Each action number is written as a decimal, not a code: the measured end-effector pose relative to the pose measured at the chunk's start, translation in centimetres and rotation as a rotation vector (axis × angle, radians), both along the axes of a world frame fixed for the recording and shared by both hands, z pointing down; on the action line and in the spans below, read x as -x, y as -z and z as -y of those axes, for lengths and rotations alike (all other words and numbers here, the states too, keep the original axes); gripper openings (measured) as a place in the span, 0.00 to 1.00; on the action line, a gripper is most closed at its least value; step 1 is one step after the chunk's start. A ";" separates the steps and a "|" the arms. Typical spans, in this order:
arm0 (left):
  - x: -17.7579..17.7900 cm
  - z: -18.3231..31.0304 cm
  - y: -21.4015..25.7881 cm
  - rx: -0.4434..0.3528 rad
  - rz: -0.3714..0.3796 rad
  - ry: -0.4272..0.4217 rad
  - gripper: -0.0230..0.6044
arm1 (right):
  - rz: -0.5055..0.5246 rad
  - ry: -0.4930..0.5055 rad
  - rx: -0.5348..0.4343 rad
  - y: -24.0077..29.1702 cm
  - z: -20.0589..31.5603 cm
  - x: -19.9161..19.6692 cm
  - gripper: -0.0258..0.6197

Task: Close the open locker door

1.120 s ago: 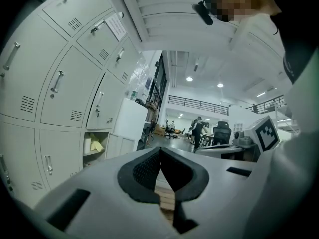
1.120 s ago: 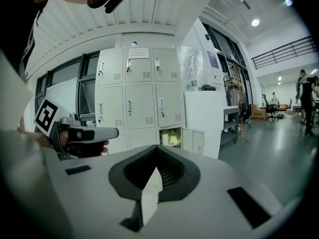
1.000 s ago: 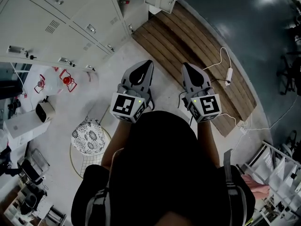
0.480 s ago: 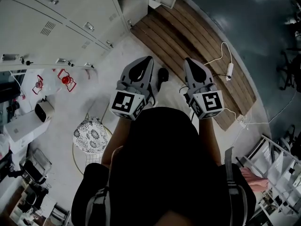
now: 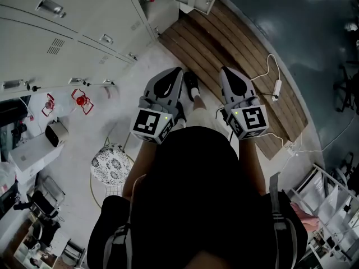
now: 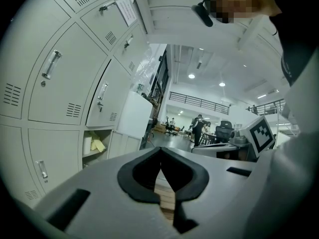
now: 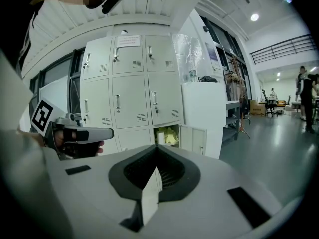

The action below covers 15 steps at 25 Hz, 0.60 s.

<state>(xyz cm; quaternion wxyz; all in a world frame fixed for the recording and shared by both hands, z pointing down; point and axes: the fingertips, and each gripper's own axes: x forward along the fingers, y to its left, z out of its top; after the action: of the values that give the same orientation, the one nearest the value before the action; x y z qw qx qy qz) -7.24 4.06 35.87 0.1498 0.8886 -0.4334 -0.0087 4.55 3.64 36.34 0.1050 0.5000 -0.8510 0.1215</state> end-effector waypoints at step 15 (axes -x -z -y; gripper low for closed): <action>-1.0 11.2 2.2 -0.021 0.061 0.070 0.06 | 0.049 0.132 -0.027 0.9 14.7 0.9 0.04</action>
<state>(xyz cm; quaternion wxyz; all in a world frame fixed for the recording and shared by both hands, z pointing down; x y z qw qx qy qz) -6.22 -7.18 33.69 0.1266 0.8744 -0.4684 0.0086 3.66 -11.10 35.47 0.0850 0.4412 -0.8859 0.1151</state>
